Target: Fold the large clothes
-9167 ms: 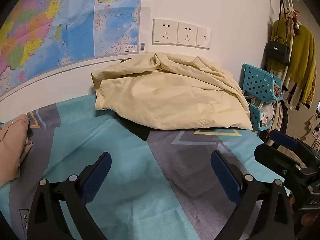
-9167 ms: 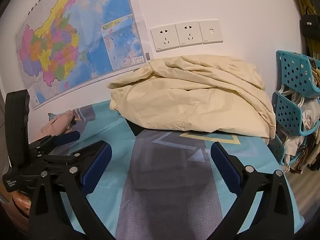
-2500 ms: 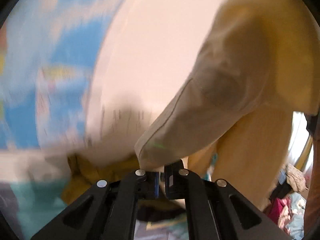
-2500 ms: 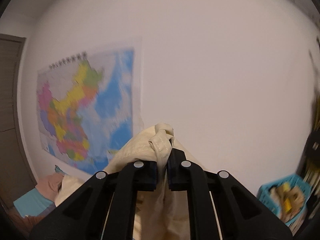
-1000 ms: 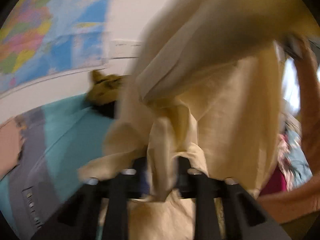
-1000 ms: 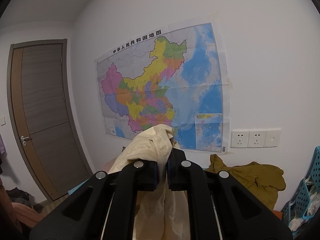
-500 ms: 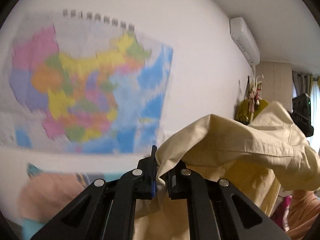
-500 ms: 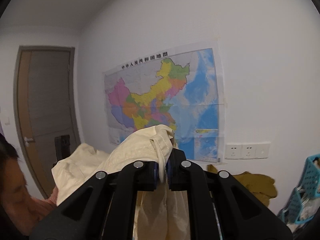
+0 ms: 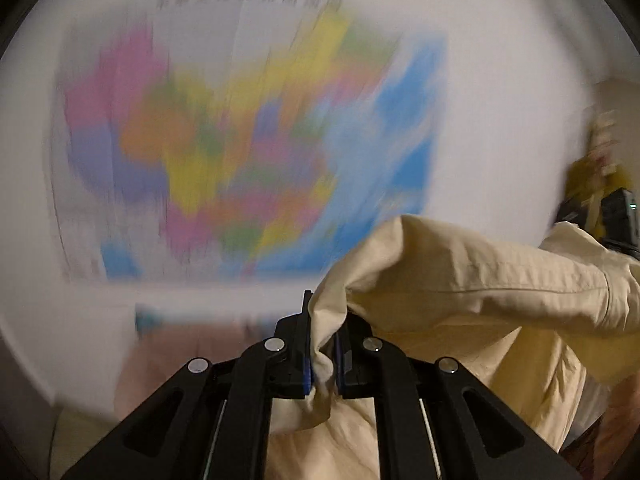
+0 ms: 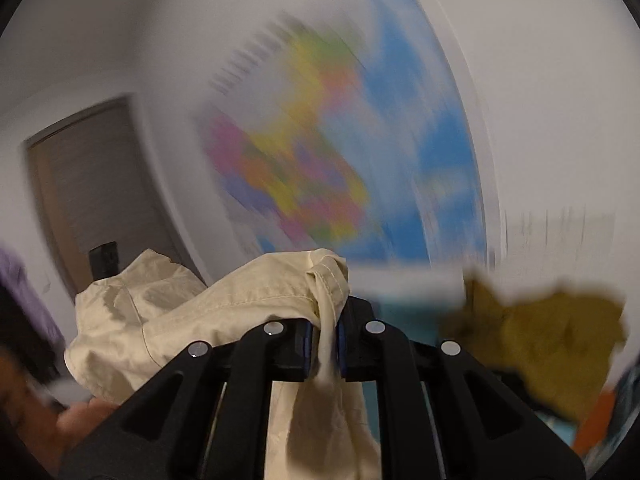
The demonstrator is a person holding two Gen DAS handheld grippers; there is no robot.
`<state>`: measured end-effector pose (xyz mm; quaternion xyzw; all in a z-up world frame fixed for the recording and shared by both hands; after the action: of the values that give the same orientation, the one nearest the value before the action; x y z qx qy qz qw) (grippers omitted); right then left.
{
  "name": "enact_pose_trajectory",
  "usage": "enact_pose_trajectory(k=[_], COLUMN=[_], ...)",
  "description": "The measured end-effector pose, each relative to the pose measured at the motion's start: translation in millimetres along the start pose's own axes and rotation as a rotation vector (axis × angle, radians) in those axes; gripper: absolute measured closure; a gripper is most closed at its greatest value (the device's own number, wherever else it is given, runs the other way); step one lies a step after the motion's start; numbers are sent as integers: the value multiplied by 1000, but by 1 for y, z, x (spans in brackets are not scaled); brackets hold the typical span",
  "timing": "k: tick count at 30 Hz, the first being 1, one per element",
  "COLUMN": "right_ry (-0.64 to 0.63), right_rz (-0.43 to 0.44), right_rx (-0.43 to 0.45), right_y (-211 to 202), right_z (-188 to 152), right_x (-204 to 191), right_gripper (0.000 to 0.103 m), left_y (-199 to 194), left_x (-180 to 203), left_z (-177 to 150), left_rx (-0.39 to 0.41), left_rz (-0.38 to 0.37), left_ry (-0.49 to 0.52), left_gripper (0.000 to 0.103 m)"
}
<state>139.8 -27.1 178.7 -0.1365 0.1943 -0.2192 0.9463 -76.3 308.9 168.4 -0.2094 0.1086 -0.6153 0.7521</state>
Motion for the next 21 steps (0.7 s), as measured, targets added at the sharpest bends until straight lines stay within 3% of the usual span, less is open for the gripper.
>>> enact_pose_trajectory(k=[2,6,7,10,12,16,18,19,21], right_ry=[87,191,205,244,182,-83,-134,-145,-165], right_rz=[-25,-160,-188,-282,-348,-431,-347,-302,-139], right_rx=[-109,-307,-321,-341,-333,-269,-187,-171,-216], right_y=[65,174,184,207,202,163,131,125,127], right_z=[-12,-57,-66,-82,-82,-74,-74,-74,-95], right_x=[44,122,134,167,169,130,97,85,55], right_gripper=[93,91,91,75,59,51,44,44,44], left_y=[85,214,238,277,275,237,209,194,169], left_x=[-28,-74,-83,-98,-104,-99,-84,-75,-57], left_z=[-19,-73,-83,-98,-99,-83,-77,-76,-74], left_rx=[-155,-416,-446,-504,-516,-438,-374,-331,-281], left_rz=[72,114,106,104,147,56,-20,-62,-150], left_ry=[-39,-175,-195,-218,-213,-126,-85,-62,-10], left_gripper=[96,96,96,92,73,64,44,42,34])
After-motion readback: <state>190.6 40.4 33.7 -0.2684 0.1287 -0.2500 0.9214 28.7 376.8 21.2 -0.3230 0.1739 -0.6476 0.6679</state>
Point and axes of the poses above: each gripper's, at about its wrist camera, not at the fingertips, and y roughly the way its jaws point, x to its right, z to its top, the point moved 5 cm from there along y, roughly the way its jaws point, and after that the axes turned 1 degree about -z, right-handed, at the moved point
